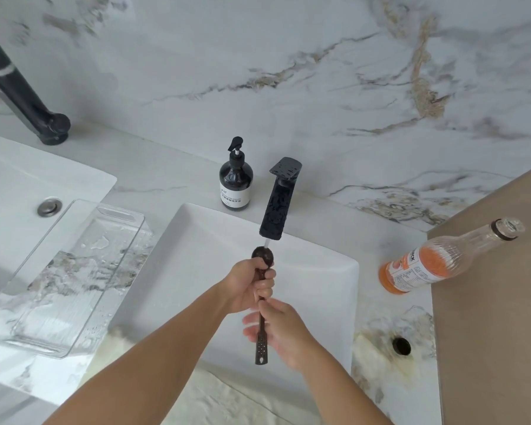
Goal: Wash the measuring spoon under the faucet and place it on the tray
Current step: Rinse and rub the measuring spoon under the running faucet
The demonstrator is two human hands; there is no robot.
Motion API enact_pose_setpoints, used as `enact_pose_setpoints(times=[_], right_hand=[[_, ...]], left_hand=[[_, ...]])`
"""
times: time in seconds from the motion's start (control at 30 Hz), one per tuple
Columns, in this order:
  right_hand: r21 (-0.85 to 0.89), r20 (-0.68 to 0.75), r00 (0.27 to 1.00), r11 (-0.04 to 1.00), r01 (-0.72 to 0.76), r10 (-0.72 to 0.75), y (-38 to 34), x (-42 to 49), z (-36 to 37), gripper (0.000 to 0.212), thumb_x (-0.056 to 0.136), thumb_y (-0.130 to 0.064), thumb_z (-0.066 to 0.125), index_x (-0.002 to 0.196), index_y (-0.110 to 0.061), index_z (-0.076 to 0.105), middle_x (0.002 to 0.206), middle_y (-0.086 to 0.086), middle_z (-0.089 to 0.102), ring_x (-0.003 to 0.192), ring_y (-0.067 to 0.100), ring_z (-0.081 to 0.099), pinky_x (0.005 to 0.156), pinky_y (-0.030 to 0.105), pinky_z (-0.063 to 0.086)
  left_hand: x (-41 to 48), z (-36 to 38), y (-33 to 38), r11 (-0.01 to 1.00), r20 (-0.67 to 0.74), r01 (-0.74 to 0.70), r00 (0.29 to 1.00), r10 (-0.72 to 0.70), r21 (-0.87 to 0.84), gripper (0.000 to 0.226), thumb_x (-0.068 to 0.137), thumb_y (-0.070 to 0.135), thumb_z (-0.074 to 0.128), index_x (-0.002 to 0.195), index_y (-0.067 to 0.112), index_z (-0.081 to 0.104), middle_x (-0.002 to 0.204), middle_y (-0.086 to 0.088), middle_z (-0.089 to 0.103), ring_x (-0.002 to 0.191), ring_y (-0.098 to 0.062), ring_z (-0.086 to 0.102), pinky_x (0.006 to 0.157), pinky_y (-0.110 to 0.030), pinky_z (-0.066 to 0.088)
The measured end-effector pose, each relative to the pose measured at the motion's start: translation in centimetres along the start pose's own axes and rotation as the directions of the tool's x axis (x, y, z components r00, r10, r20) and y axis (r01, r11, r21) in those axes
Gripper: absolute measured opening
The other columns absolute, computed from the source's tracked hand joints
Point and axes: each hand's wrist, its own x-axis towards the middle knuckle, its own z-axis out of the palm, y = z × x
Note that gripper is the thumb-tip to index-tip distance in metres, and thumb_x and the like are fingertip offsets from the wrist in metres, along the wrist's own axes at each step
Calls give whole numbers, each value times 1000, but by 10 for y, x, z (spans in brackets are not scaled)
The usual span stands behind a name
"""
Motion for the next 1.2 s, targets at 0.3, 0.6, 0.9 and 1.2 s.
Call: enact_pose_setpoints(times=[0.3, 0.6, 0.9, 1.2], right_hand=[[50, -101, 970, 972, 229, -223, -72, 50, -22, 22, 88, -1, 65, 109, -7, 70, 87, 12, 75, 62, 20, 71, 66, 33, 60], [142, -137, 982, 979, 147, -128, -66, 65, -17, 27, 79, 19, 63, 97, 1, 72, 86, 18, 73, 69, 30, 74, 69, 36, 63], [478, 25, 984, 867, 141, -174, -79, 63, -8, 44, 81, 21, 41, 111, 2, 67, 93, 19, 68, 81, 28, 61, 43, 26, 43], [334, 153, 954, 922, 194, -256, -87, 52, -19, 21, 90, 12, 52, 104, 2, 65, 99, 20, 65, 89, 31, 63, 75, 32, 55]], left_hand=[[-10, -23, 12, 944, 190, -114, 980, 56, 309, 28, 100, 8, 48, 94, 3, 75, 99, -16, 71, 72, -18, 60, 79, -33, 56], [-19, -20, -1, 670, -109, -145, 941, 321, 728, 43, 101, 33, 44, 68, 10, 60, 43, 8, 40, 37, -11, 24, 39, -18, 18], [-30, -4, 8, 881, -46, -186, 973, 228, 434, 39, 103, 33, 40, 82, 9, 61, 52, -1, 32, 41, -10, 16, 35, -16, 15], [-30, 2, 1, 952, -193, -179, 954, 230, 248, 22, 98, 28, 55, 87, 8, 56, 63, -4, 47, 40, -10, 33, 36, -19, 27]])
